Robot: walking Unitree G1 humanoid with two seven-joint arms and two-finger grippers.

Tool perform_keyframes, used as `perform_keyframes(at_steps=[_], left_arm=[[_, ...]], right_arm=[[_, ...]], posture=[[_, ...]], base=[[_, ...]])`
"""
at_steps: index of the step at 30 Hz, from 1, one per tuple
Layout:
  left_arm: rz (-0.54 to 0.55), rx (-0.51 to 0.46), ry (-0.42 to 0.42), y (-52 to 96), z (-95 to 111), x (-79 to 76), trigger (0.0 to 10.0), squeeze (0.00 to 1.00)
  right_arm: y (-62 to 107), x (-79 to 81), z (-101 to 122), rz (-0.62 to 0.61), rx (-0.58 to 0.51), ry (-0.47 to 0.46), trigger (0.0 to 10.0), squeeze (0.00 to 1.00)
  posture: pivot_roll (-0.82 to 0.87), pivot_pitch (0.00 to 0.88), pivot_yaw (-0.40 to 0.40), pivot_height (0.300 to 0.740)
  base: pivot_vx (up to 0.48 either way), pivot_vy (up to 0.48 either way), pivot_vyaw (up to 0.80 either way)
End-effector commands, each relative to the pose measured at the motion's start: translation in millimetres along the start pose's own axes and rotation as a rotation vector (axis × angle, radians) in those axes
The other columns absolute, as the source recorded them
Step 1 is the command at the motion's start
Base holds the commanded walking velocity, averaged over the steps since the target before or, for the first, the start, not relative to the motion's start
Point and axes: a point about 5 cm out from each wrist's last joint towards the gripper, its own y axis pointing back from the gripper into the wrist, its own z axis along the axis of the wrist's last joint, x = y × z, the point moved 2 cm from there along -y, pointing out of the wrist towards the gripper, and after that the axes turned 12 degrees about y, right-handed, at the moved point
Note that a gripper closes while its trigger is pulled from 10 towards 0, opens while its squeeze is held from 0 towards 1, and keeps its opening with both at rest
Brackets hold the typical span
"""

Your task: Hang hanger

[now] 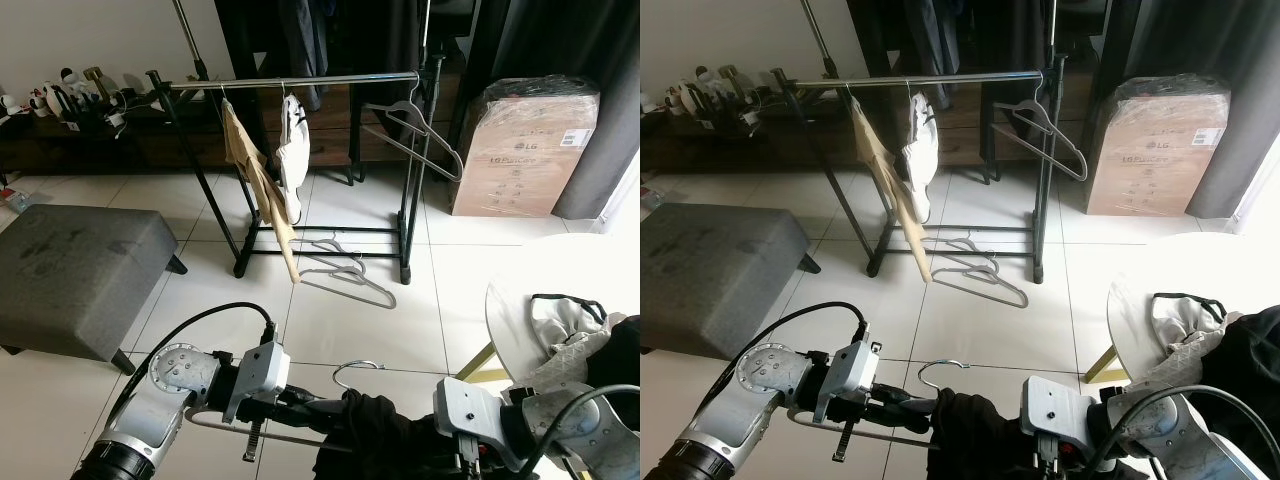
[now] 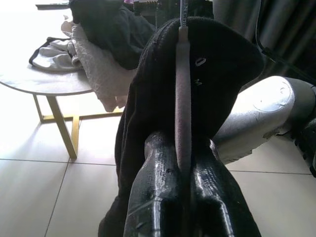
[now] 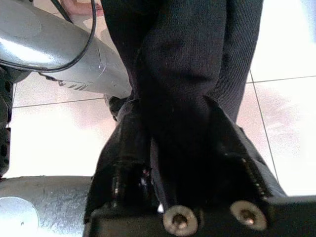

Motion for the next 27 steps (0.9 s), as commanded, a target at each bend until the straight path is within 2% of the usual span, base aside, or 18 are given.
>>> perform_keyframes(at_steps=[1, 18, 27], left_arm=[[0.016, -0.008, -0.028, 2.0, 3.9, 3.0, 10.0, 0.00], [0.036, -0.014, -0.044, 0.9, 6.4, 6.6, 10.0, 0.00], [0.045, -0.015, -0.039, 0.0, 6.6, 6.3, 10.0, 0.00]], right_arm=[[-6.7, 6.7, 3.0, 0.035, -0.021, -0.001, 0.0, 0.00], [-10.1, 9.4, 3.7, 0.039, -0.037, -0.030, 0.0, 0.00], [-10.5, 1.1, 9.5, -0.015, -0.095, -0.069, 0.0, 0.00]], posture=[[-0.19, 0.121, 0.096, 0.740], [-0.18, 0.135, 0.098, 0.740], [-0.18, 0.142, 0.095, 0.740]], base=[[0.000, 0.000, 0.00], [0.000, 0.000, 0.00], [0.000, 0.000, 0.00]])
